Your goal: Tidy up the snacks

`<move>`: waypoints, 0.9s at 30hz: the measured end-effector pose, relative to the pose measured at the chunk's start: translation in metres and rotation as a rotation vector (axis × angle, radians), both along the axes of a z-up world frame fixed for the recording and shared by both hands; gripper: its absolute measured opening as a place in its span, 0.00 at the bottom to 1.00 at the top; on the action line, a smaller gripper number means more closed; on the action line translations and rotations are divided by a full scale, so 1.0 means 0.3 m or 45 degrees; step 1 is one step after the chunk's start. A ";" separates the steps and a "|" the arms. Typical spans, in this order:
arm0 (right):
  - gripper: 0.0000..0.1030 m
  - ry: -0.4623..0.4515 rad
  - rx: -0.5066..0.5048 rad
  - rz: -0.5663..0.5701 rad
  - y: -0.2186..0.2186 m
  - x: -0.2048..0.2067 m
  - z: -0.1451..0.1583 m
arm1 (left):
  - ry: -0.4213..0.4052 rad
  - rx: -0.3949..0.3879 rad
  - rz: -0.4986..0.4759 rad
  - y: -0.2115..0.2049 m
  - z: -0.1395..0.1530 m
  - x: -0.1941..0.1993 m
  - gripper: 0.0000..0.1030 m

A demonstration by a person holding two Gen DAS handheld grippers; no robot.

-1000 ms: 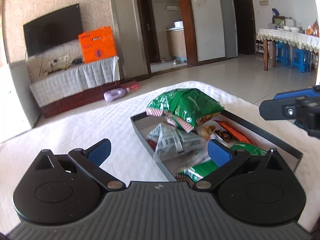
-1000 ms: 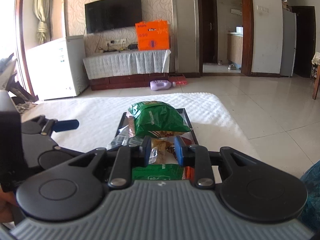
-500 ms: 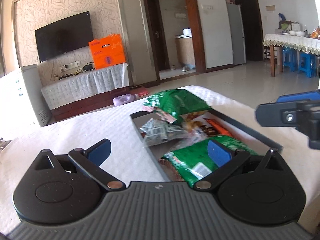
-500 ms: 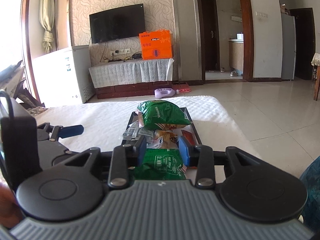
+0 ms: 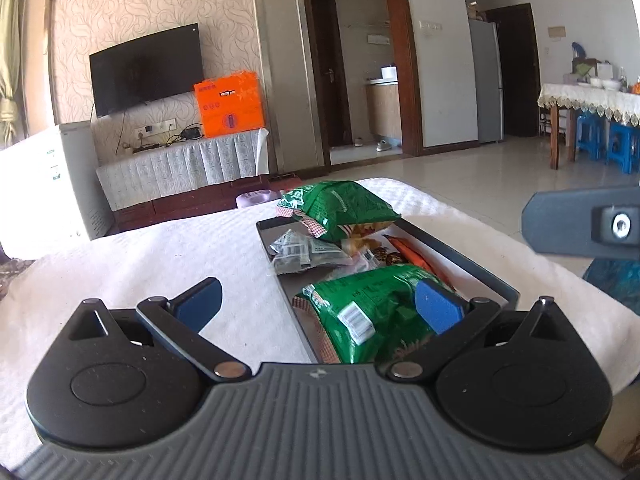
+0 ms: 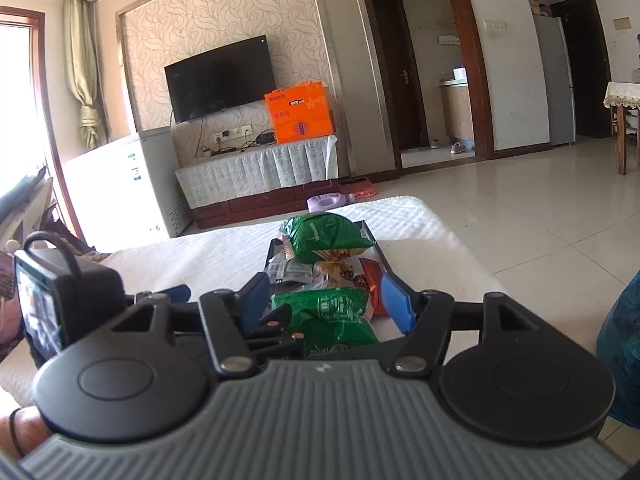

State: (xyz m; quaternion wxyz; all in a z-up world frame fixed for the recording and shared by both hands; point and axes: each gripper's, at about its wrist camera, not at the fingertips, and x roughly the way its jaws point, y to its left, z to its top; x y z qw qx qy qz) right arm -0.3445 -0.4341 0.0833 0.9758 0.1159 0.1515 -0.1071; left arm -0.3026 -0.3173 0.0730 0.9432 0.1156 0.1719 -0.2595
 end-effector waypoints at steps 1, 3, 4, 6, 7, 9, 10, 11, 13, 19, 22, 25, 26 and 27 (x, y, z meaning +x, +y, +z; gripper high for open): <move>0.63 0.013 -0.002 0.006 0.001 -0.008 -0.001 | 0.013 -0.001 -0.008 0.004 0.003 -0.007 1.00; 0.63 0.024 0.000 0.015 0.006 -0.029 -0.001 | 0.018 0.002 -0.008 0.012 0.003 -0.029 1.00; 0.63 0.027 -0.001 0.012 0.007 -0.039 -0.002 | 0.025 0.004 -0.007 0.015 0.003 -0.036 1.00; 0.63 0.047 -0.011 0.008 0.010 -0.058 -0.008 | 0.034 0.005 -0.010 0.022 0.003 -0.052 1.00; 0.63 0.060 -0.012 0.004 0.011 -0.071 -0.014 | 0.038 0.006 -0.004 0.025 0.006 -0.058 1.00; 0.63 0.076 0.000 0.005 0.012 -0.095 -0.021 | 0.053 -0.001 -0.002 0.038 0.007 -0.077 1.00; 0.62 0.094 -0.007 0.003 0.014 -0.102 -0.024 | 0.058 0.002 -0.001 0.041 0.008 -0.085 1.00; 0.62 0.120 -0.022 0.000 0.017 -0.106 -0.029 | 0.058 0.008 -0.003 0.046 0.008 -0.096 1.00; 0.63 0.149 -0.038 -0.008 0.019 -0.127 -0.037 | 0.053 0.043 -0.021 0.052 0.001 -0.124 1.00; 0.63 0.188 -0.024 -0.034 0.008 -0.187 -0.061 | 0.098 0.076 -0.031 0.071 -0.011 -0.158 1.00; 0.63 0.232 0.029 -0.041 -0.018 -0.198 -0.071 | 0.130 0.062 -0.005 0.096 -0.005 -0.155 1.00; 0.63 0.276 0.025 0.027 -0.001 -0.188 -0.082 | 0.132 0.058 0.000 0.109 0.003 -0.164 1.00; 0.63 0.299 0.019 0.053 0.009 -0.179 -0.087 | 0.137 0.059 0.000 0.112 0.005 -0.165 1.00; 0.63 0.323 0.007 0.083 0.022 -0.169 -0.091 | 0.143 0.059 0.000 0.114 0.005 -0.166 1.00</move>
